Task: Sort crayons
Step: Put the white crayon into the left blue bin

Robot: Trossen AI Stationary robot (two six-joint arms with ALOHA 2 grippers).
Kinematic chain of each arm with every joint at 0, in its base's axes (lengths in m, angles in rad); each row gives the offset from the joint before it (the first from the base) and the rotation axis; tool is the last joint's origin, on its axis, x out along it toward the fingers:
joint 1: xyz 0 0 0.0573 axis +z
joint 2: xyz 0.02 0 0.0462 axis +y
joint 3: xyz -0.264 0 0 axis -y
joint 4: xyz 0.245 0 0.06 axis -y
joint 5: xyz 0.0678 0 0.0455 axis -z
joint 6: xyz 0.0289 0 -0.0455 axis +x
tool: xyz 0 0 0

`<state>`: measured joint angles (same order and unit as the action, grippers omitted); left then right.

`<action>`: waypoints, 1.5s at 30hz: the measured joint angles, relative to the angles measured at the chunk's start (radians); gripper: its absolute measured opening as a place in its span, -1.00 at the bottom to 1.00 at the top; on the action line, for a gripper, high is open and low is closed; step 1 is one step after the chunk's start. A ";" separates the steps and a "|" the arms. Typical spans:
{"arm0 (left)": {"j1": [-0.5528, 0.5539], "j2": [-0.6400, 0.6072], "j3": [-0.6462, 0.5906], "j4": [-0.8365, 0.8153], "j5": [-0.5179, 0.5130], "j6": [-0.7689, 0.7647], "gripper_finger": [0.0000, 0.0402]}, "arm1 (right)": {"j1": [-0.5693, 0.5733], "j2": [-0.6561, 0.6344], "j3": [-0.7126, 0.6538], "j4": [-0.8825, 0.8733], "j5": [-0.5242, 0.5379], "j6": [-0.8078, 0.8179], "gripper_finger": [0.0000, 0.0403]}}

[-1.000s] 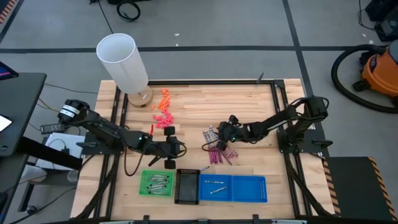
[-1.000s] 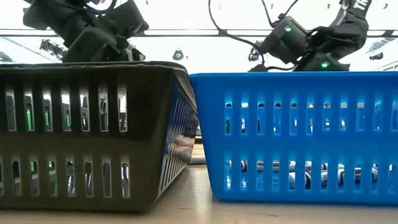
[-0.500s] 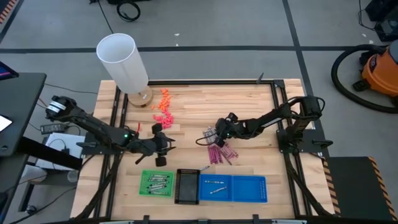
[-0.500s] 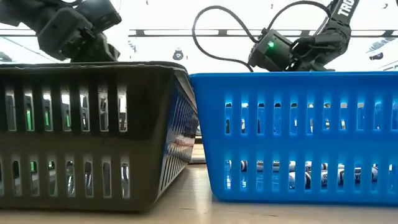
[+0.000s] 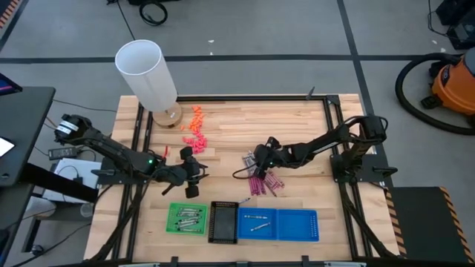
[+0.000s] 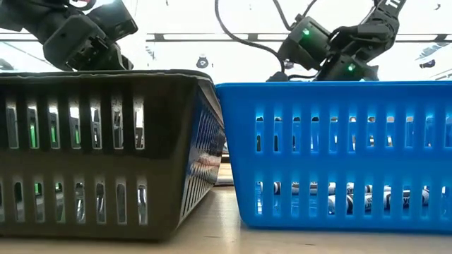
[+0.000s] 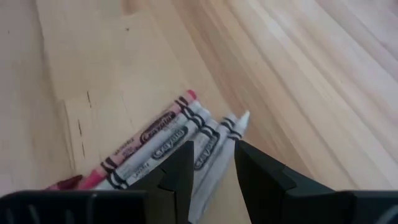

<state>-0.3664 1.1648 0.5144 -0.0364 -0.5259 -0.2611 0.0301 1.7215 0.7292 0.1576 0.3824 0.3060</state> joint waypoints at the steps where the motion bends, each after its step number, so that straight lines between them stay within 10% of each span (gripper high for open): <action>1: 0.000 0.000 0.000 0.001 0.000 0.000 -0.27 | 0.001 0.005 -0.001 -0.009 0.013 -0.005 -0.37; 25: 0.005 0.000 0.000 0.034 0.032 -0.011 -0.27 | -0.068 0.054 0.001 -0.048 -0.097 -0.039 -0.51; 35: 0.002 0.000 0.002 0.068 0.277 0.048 -0.27 | -0.077 0.047 0.000 -0.053 -0.159 -0.055 -0.89; 45: 0.005 0.001 0.002 0.095 0.094 -0.013 -0.27 | -0.032 -0.063 -0.005 -0.040 -0.203 -0.140 -0.78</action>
<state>-0.3611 1.1656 0.5159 0.0582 -0.4314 -0.2744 -0.0022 1.6585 0.7237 0.1176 0.1797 0.1656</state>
